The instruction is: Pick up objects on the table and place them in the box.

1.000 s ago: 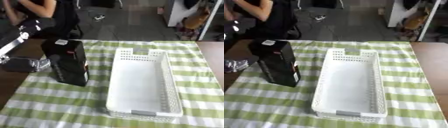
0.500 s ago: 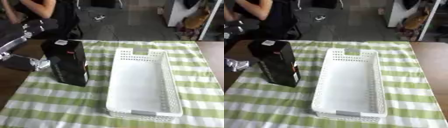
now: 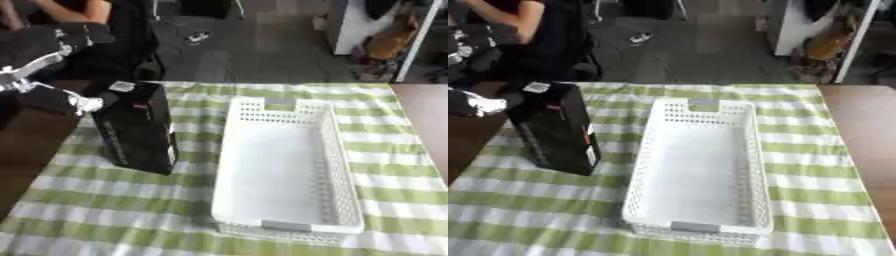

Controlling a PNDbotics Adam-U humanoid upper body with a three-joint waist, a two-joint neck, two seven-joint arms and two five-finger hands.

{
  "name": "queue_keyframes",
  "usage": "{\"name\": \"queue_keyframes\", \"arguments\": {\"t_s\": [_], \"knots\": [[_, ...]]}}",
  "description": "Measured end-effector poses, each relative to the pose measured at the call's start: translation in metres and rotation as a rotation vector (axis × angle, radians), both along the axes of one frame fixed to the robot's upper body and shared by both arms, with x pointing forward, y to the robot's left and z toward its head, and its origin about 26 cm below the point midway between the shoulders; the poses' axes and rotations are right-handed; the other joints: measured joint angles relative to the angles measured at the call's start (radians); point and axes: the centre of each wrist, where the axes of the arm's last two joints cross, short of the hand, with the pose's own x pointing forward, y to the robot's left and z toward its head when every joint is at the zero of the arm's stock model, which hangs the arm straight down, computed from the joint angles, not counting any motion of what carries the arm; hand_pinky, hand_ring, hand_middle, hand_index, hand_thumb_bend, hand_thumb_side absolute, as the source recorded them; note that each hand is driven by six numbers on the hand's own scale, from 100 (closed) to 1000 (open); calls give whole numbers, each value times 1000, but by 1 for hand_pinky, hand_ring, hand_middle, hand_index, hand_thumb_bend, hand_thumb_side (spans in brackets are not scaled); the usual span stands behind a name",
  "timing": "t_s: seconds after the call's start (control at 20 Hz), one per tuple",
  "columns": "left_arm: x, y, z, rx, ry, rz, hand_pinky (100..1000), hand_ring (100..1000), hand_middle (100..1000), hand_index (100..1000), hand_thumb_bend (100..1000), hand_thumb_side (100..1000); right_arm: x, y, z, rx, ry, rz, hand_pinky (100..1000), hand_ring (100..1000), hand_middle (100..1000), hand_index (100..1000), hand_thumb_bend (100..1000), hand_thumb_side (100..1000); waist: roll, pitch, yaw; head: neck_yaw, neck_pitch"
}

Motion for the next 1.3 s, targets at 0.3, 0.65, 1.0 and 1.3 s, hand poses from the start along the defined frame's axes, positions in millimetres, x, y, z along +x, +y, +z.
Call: {"name": "queue_keyframes", "arguments": {"t_s": [0.3, 0.65, 1.0, 1.3], "knots": [[16, 5, -3, 69, 67, 11, 958, 989, 1000, 1000, 960, 646, 0, 0, 0, -4, 0, 1, 771, 819, 852, 977, 100, 727, 0, 0, 1, 0, 0], [34, 14, -15, 115, 191, -3, 955, 978, 991, 1000, 954, 666, 1, 0, -1, -8, 8, 6, 771, 819, 853, 978, 100, 727, 2, 0, 1, 0, 3], [56, 17, -4, 105, 324, -40, 944, 904, 811, 979, 946, 672, 1, -2, -1, -21, 13, 6, 772, 820, 854, 979, 100, 725, 17, -6, 12, 0, 18], [66, 17, 13, 115, 338, -28, 943, 896, 806, 973, 960, 669, 0, -3, -4, -24, 22, 2, 773, 820, 854, 980, 100, 724, 23, -6, 16, 0, 19]]}}
